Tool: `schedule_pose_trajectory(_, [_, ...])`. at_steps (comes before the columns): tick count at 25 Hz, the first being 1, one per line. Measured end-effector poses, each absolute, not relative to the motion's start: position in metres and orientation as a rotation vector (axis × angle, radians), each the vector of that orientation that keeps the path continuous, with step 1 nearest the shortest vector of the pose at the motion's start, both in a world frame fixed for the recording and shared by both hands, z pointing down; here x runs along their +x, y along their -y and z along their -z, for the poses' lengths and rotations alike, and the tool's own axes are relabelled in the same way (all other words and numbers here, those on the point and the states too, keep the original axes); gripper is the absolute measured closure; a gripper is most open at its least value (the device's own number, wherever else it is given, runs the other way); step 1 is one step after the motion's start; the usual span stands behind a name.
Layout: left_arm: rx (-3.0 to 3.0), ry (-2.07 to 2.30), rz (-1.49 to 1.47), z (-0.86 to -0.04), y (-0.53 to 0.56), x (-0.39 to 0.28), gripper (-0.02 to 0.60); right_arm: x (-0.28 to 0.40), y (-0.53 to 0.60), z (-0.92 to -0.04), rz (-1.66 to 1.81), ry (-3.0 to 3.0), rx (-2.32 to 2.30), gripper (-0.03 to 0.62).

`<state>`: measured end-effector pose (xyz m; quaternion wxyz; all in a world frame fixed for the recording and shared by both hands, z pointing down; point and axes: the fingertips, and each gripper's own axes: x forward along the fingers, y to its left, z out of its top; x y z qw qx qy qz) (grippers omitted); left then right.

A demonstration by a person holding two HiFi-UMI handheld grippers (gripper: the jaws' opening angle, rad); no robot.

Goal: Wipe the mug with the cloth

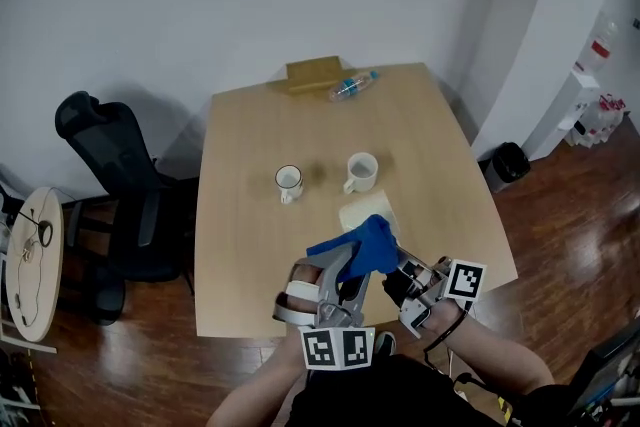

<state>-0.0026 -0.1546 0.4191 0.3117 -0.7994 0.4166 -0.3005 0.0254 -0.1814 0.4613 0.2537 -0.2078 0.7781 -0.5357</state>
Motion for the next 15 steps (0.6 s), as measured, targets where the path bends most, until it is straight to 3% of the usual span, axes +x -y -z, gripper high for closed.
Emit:
schedule_pose_trajectory(6, [-2.112, -1.032, 0.785, -0.424, 0.156, -0.001, 0.454, 0.024, 0.175, -0.458, 1.452, -2.125, -0.566, 0.548])
schedule_pose_trajectory(15, [-2.873, -0.687, 0.746, -0.418, 0.155, -0.024, 0.448, 0.049, 0.141, -0.447, 1.175, -2.615, -0.607, 0.545])
